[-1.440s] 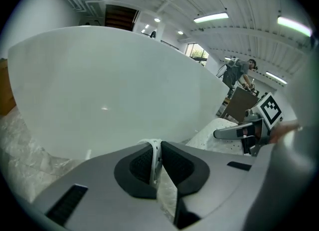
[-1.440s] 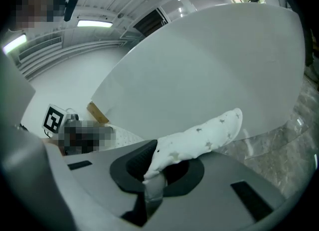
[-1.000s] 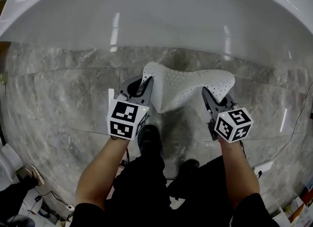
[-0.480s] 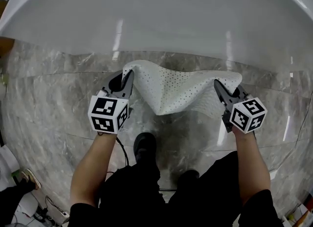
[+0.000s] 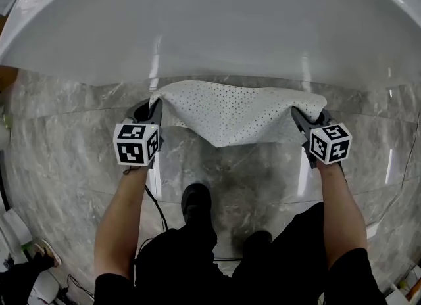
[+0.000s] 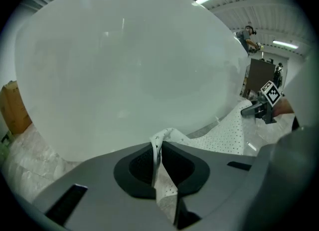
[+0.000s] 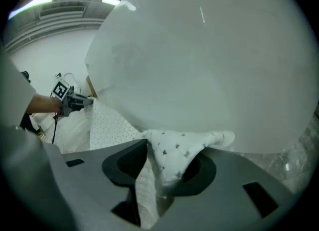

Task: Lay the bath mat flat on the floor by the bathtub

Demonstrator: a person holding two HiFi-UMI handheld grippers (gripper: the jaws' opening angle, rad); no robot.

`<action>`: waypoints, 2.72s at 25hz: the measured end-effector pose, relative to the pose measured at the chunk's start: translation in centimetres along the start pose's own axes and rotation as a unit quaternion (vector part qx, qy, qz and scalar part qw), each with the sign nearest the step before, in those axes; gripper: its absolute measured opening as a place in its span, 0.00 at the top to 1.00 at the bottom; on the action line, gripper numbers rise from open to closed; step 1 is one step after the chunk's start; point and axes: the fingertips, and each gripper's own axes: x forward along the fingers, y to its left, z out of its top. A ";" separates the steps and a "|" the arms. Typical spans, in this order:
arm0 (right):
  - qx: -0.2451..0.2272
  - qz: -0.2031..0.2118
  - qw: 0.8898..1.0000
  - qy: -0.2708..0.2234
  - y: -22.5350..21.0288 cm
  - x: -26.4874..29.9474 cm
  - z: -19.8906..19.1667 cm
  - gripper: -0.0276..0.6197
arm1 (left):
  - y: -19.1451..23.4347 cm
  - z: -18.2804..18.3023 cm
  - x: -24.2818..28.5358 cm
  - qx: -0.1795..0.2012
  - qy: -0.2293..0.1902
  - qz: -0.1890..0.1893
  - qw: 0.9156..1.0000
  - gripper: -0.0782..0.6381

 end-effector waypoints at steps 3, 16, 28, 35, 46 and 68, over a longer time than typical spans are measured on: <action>-0.029 0.009 0.998 0.055 0.2 0.7 -2.9 0.58 | 0.5 -2.2 2.0 0.017 0.030 0.004 0.999 0.84; 0.007 0.001 0.991 0.134 -2.3 2.5 -8.8 0.61 | 4.5 -10.9 4.7 -0.066 0.109 0.022 0.992 0.83; 0.011 -0.113 0.987 0.117 -8.2 3.1 -6.9 0.46 | 5.6 -7.8 6.3 -0.043 0.108 0.016 0.993 0.81; 0.098 -0.124 0.974 0.160 -9.6 2.1 -10.6 0.45 | 5.2 -13.0 6.0 0.006 0.153 0.052 0.987 0.59; 0.057 -0.197 0.964 0.169 -11.8 -0.9 -9.8 0.46 | 3.0 -14.5 3.7 0.165 0.129 0.075 0.975 0.57; -0.570 0.089 0.775 0.260 21.2 10.5 -16.8 0.68 | -11.8 -20.6 2.1 0.313 0.187 -0.113 0.924 0.57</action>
